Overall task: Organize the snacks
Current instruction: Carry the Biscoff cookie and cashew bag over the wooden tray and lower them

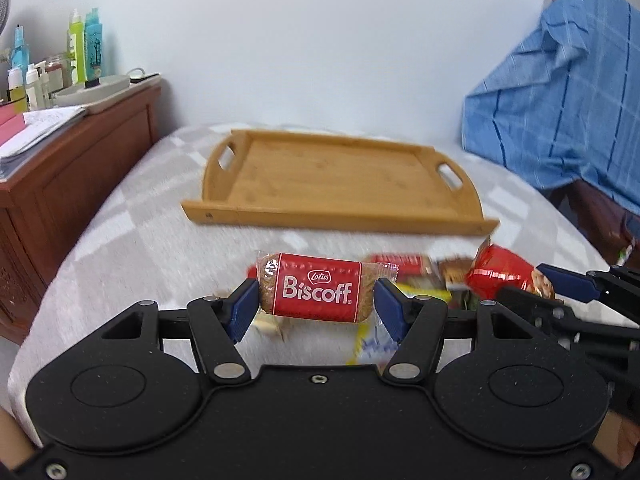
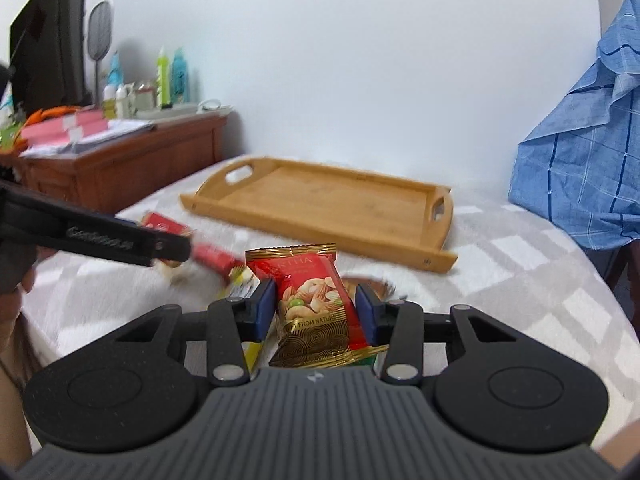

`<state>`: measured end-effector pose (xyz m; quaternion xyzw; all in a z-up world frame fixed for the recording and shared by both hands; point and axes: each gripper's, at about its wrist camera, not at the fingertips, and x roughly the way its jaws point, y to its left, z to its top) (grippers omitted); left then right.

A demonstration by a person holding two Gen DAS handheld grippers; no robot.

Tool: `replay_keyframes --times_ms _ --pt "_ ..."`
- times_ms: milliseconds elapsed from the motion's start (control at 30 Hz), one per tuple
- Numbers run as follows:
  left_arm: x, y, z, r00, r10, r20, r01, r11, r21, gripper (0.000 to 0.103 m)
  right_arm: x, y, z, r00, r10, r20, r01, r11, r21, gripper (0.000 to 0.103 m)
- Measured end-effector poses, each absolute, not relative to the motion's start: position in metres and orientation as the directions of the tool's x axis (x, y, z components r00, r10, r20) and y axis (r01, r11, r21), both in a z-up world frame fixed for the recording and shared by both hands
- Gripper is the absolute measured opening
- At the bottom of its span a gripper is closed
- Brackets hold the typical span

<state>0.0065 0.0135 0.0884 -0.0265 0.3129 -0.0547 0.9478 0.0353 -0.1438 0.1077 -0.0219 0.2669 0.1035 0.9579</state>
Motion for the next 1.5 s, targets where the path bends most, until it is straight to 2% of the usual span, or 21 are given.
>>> replay_keyframes --times_ms 100,200,500,700,900,1167,1500 --pt "0.022 0.018 0.094 0.796 -0.125 -0.592 0.08 0.992 -0.103 0.061 0.058 -0.149 0.114 0.845 0.2 -0.496 -0.18 0.98 0.089 0.048" --pt "0.041 0.02 0.098 0.789 -0.137 -0.599 0.075 0.989 -0.128 0.061 0.084 -0.153 0.114 0.871 0.161 -0.463 -0.141 0.987 0.079 0.048" --pt "0.106 -0.001 0.106 0.783 -0.156 -0.602 0.083 0.986 -0.148 0.061 0.154 -0.196 0.103 0.886 0.151 -0.438 -0.056 0.973 0.223 0.048" --pt "0.15 -0.014 0.111 0.795 -0.135 -0.591 0.048 0.986 -0.161 0.061 0.188 -0.21 0.101 0.872 0.142 -0.468 -0.029 0.97 0.242 0.048" --pt "0.206 -0.027 0.103 0.766 -0.177 -0.618 0.026 0.969 -0.245 0.061 0.222 -0.225 0.093 0.828 0.178 -0.532 -0.002 0.949 0.316 0.048" --pt "0.245 -0.041 0.065 0.711 -0.129 -0.691 -0.024 0.978 -0.207 0.061 0.245 -0.221 0.072 0.792 0.161 -0.589 0.016 0.959 0.283 0.048" --pt "0.252 -0.051 0.049 0.691 -0.104 -0.715 -0.011 0.988 -0.154 0.061 0.251 -0.204 0.061 0.774 0.168 -0.61 -0.034 0.974 0.225 0.048"
